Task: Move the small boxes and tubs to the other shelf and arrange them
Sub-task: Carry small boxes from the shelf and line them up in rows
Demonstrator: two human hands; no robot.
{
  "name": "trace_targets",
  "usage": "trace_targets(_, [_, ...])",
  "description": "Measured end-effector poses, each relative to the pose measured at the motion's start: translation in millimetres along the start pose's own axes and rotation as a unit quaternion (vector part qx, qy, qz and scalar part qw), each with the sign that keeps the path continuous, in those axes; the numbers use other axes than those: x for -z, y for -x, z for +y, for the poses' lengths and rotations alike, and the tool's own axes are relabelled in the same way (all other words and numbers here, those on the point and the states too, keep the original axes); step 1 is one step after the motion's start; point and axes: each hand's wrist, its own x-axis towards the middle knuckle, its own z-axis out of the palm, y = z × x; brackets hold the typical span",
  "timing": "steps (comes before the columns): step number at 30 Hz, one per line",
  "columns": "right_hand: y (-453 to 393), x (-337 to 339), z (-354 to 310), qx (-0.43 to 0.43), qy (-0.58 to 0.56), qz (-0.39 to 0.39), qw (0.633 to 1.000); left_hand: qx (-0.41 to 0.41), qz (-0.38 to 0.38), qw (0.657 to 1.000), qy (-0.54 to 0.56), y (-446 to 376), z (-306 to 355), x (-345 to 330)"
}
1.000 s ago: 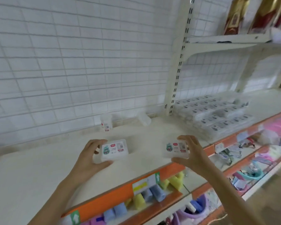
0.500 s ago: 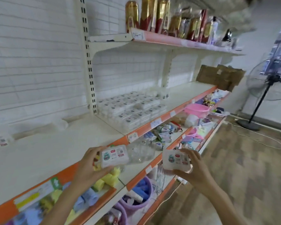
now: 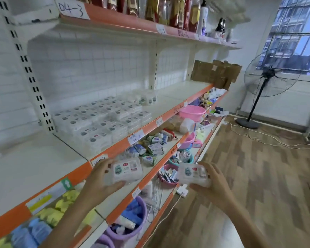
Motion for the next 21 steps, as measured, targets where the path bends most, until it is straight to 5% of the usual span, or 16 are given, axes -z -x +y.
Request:
trace_targets(11, [-196, -32, -39, 0.161, 0.01, -0.072, 0.984, 0.017, 0.154, 0.986, -0.062, -119, -10, 38])
trace_targets(21, [-303, -144, -134, 0.39, 0.042, -0.196, 0.899, 0.153, 0.265, 0.946, -0.106, -113, -52, 81])
